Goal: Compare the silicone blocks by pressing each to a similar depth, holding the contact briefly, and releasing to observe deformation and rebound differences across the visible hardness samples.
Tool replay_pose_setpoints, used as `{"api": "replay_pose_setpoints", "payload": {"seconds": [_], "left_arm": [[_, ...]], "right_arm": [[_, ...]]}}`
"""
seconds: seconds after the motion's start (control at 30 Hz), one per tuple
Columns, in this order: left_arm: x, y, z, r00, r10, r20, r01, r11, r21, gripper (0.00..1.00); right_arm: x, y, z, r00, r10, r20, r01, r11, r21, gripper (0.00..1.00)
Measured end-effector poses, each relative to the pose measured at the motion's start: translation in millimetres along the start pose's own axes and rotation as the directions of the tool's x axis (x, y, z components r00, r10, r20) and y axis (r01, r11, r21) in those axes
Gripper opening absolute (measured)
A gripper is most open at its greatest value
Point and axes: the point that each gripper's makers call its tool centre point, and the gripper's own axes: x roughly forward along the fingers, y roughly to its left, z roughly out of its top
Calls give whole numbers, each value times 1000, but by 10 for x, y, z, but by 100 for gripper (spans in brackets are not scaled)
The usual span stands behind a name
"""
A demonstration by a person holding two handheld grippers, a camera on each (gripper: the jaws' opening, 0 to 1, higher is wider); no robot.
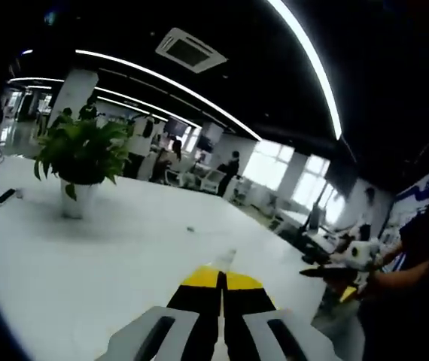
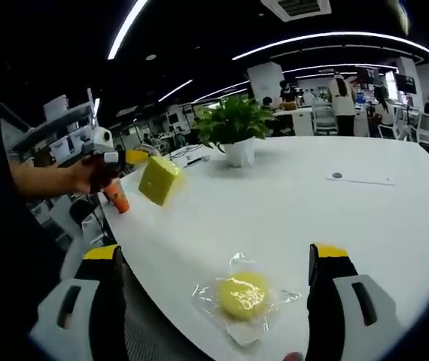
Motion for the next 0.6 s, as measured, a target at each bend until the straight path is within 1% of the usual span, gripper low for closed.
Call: {"api": "replay_pose_setpoints", "payload": {"seconds": [0.07,0.17,0.2,0.23,0.27,0.33,0.37,0.4,0.43,0.47,0.5,0.53,0.6], "left_arm": [[-4,-47,27,1000,-14,2,14,1000,7,0],[-18,-109,80,999,-33,10,33,999,12,0],[-23,-139,101,999,-45,13,45,999,15,0],[-32,-181,135,998,-57,18,57,998,15,0],[-37,-199,163,998,-59,22,59,998,20,0],[-40,-244,227,997,-70,28,69,997,32,0],[-36,-319,276,995,-95,33,94,995,44,0],[-31,-361,302,994,-108,33,106,993,55,0],[-19,-401,331,993,-114,28,112,992,62,0],[-9,-432,352,992,-120,26,118,990,71,0],[0,-464,373,992,-126,24,124,989,81,0],[14,-503,405,991,-132,23,130,987,92,0],[30,-557,462,989,-147,30,144,985,99,0]], "right_arm": [[46,68,58,1000,24,17,-25,999,20,96],[94,129,182,997,46,60,-45,999,-7,96],[103,137,211,997,47,61,-47,999,-17,96],[122,156,241,997,56,53,-55,998,-24,96],[144,169,254,997,65,29,-64,998,-18,96],[167,194,238,996,77,-42,-78,997,-15,96],[189,212,298,996,88,-25,-89,995,-46,96],[202,221,352,995,96,-11,-97,992,-86,96],[213,237,390,995,102,-7,-102,990,-94,96],[222,264,431,994,109,-8,-109,990,-84,96],[231,285,464,993,121,-6,-121,989,-85,93],[242,321,534,990,139,12,-137,986,-98,90],[258,363,623,988,154,33,-150,983,-103,89]]}}
